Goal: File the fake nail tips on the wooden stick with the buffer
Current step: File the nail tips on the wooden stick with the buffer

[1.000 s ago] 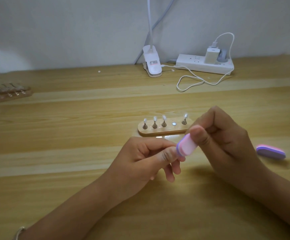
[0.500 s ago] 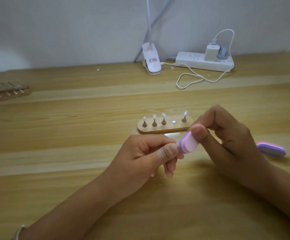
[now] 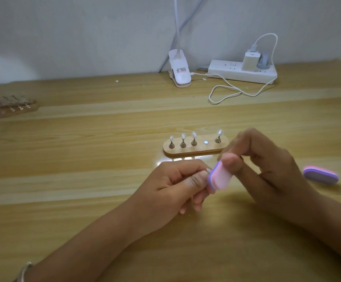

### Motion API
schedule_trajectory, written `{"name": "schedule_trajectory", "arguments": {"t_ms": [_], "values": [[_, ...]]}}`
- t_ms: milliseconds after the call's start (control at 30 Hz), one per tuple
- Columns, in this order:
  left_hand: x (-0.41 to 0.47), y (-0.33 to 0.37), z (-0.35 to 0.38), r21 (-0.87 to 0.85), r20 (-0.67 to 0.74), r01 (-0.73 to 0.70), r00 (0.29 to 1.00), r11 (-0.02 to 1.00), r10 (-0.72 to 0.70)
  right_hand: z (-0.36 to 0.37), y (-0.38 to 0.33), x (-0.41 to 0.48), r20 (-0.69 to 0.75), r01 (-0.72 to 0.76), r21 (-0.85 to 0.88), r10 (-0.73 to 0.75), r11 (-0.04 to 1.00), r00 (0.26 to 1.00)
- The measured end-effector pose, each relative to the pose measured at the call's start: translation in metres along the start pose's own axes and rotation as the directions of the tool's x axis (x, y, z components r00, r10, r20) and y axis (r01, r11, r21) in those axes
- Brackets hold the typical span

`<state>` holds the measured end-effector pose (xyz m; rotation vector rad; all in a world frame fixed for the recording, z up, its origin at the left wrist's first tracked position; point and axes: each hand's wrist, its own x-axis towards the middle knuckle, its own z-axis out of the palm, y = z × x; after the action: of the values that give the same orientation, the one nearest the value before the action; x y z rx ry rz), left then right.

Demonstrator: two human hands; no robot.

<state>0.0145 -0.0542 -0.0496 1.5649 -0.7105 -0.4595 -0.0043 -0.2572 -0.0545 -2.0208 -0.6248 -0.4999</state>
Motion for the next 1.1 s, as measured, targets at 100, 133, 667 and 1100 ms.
{"name": "schedule_trajectory", "arguments": {"t_ms": [100,133,667,1100], "values": [[0.000,0.000,0.001,0.002,0.018,-0.004,1.000,1.000,0.004,-0.003,0.003,-0.001,-0.004,-0.033,-0.007,0.033,0.999,0.999],[0.000,-0.001,0.001,0.016,0.020,-0.008,1.000,1.000,0.007,0.000,0.002,-0.002,0.012,-0.019,-0.006,0.019,1.000,1.000],[-0.001,0.001,0.001,-0.129,0.057,0.047,0.998,0.991,-0.040,-0.001,0.004,0.002,-0.031,0.036,-0.026,-0.037,0.999,0.999],[-0.001,-0.001,0.001,-0.168,0.106,0.069,0.993,0.983,-0.051,0.003,-0.002,-0.002,0.012,0.119,-0.024,-0.119,0.993,0.993]]}}
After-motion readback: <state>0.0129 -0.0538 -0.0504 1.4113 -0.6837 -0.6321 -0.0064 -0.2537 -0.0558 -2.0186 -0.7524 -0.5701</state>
